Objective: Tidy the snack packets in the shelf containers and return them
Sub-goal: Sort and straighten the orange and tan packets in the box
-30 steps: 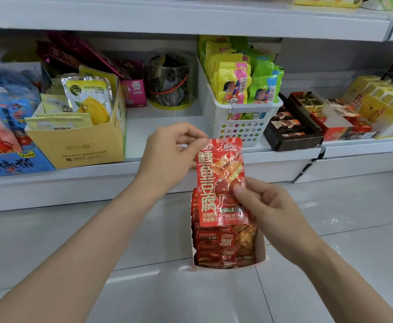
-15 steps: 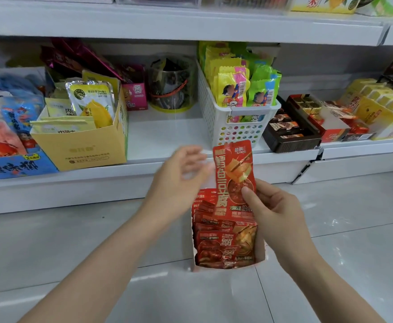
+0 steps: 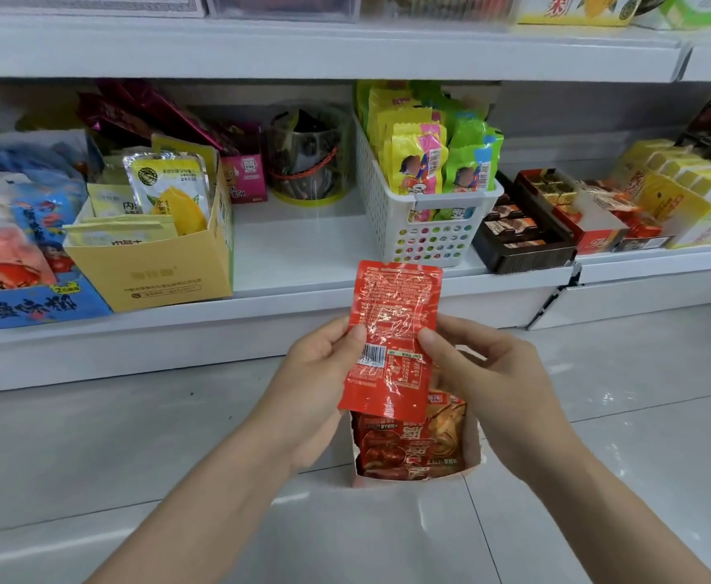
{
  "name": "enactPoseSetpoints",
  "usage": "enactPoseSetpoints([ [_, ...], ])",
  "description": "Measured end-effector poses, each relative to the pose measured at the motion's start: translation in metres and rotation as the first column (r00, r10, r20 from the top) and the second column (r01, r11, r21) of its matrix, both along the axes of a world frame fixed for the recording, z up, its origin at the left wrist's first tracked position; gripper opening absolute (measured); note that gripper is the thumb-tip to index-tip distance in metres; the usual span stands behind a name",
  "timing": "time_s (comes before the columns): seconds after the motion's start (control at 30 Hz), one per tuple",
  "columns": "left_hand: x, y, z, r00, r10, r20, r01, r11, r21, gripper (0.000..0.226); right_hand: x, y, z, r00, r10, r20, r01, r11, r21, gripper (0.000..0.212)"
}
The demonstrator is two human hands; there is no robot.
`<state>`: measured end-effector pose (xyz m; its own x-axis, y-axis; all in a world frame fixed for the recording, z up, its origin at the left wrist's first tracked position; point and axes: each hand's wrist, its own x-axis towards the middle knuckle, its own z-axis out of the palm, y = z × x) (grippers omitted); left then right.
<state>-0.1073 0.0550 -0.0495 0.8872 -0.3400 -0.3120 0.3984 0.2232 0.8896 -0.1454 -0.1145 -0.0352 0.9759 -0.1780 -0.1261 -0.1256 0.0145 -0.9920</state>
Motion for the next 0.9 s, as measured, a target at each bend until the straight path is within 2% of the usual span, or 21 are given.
enactPoseSetpoints([
  [0.07,-0.001,0.0,-0.001,1.0,-0.008,-0.007,0.008,1.0,-0.016,0.027,0.001,0.002,0.002,1.0,-0.013,0.003,0.013,1.0,0.022,0.022],
  [0.17,-0.003,0.0,-0.001,1.0,-0.005,0.018,0.004,1.0,0.011,0.024,0.001,0.001,0.002,0.999,-0.045,-0.009,0.045,0.999,-0.003,0.015],
  [0.27,-0.005,-0.001,-0.001,0.977,0.089,0.192,-0.124,0.976,0.178,0.024,0.002,0.0,0.001,0.995,-0.097,0.032,0.098,0.994,-0.044,0.009],
  [0.33,-0.011,-0.003,-0.002,0.967,0.004,0.256,-0.057,0.978,0.201,0.042,0.001,0.004,0.002,0.992,-0.095,0.088,0.102,0.992,-0.075,0.011],
  [0.4,-0.019,-0.009,0.001,0.975,-0.127,0.183,0.115,0.991,0.074,0.051,-0.001,0.011,0.001,0.994,0.006,0.109,0.008,0.992,-0.127,0.021],
  [0.43,-0.021,-0.011,0.003,0.982,-0.136,0.131,0.137,0.991,0.004,0.05,-0.002,0.014,0.0,0.993,0.068,0.098,-0.052,0.987,-0.155,0.026],
  [0.53,-0.017,-0.009,0.007,0.994,-0.064,-0.092,0.041,0.974,-0.225,0.042,-0.002,0.012,-0.001,0.99,0.14,0.035,-0.133,0.98,-0.15,0.03],
  [0.6,-0.012,0.001,0.007,0.981,-0.057,-0.187,-0.003,0.952,-0.307,0.042,0.001,0.003,0.003,0.997,0.076,0.022,-0.073,0.99,-0.122,0.028],
  [0.7,-0.006,0.013,0.006,0.981,-0.096,-0.169,0.039,0.949,-0.312,0.044,0.006,-0.015,0.01,0.989,-0.115,0.094,0.129,0.979,-0.156,0.013],
  [0.73,-0.005,0.016,0.007,0.981,-0.127,-0.146,0.079,0.952,-0.295,0.043,0.007,-0.019,0.013,0.984,-0.131,0.119,0.153,0.969,-0.196,0.016],
  [0.8,-0.003,0.017,0.007,0.974,-0.19,-0.119,0.161,0.963,-0.217,0.042,0.01,-0.022,0.016,0.991,-0.045,0.127,0.072,0.973,-0.218,0.045],
  [0.87,-0.002,0.016,0.006,0.959,-0.267,-0.097,0.257,0.961,-0.103,0.04,0.013,-0.019,0.018,0.994,0.058,0.091,-0.044,0.988,-0.151,0.072],
  [0.9,-0.002,0.014,0.005,0.949,-0.307,-0.077,0.305,0.952,-0.038,0.037,0.014,-0.017,0.017,0.994,0.083,0.075,-0.073,0.99,-0.12,0.076],
])
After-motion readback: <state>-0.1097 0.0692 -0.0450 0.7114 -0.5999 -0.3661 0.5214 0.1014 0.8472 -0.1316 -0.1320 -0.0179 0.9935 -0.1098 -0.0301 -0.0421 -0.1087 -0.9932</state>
